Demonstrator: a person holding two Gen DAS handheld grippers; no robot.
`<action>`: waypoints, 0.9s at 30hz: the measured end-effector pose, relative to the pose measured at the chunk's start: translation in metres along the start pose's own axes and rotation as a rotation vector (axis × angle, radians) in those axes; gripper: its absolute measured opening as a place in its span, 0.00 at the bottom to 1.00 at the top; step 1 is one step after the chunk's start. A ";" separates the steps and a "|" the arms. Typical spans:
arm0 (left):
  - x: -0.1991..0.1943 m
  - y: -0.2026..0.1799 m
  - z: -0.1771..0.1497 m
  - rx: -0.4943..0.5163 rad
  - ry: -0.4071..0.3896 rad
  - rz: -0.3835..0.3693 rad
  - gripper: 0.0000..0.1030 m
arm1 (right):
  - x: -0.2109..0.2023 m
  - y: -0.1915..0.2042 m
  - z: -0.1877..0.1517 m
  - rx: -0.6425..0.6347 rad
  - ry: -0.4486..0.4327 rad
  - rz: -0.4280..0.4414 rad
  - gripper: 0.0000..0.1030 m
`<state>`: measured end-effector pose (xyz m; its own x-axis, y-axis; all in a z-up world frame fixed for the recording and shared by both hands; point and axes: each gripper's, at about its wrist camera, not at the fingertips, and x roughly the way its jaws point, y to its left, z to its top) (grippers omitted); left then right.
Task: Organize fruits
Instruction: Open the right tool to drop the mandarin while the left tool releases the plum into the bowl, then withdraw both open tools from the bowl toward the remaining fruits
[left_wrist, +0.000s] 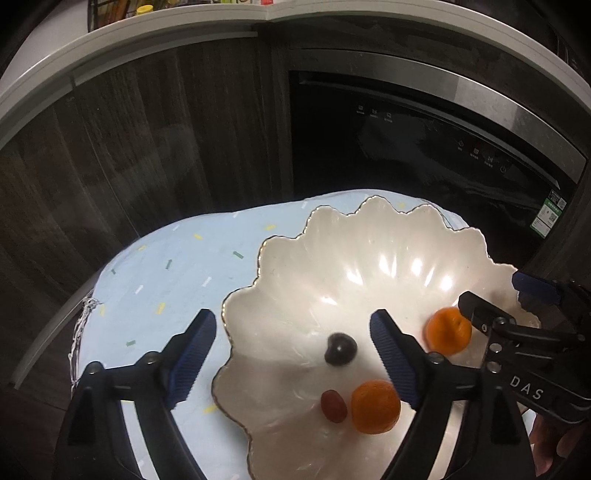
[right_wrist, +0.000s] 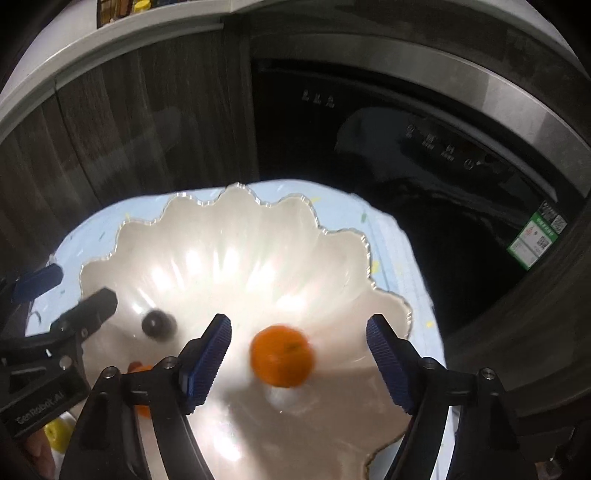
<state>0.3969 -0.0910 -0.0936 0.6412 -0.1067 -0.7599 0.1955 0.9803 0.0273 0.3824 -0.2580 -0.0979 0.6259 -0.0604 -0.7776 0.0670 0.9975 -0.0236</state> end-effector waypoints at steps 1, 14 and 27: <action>-0.001 0.000 0.001 -0.002 -0.002 0.003 0.85 | -0.001 0.000 0.001 0.000 -0.004 -0.002 0.74; -0.036 0.004 0.005 -0.024 -0.064 0.051 0.94 | -0.036 0.001 0.005 0.011 -0.077 0.002 0.74; -0.072 0.007 -0.013 -0.027 -0.079 0.054 0.94 | -0.072 0.003 -0.012 0.024 -0.126 0.010 0.74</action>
<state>0.3418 -0.0746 -0.0470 0.7070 -0.0651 -0.7042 0.1394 0.9890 0.0486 0.3280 -0.2500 -0.0499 0.7193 -0.0559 -0.6925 0.0778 0.9970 0.0003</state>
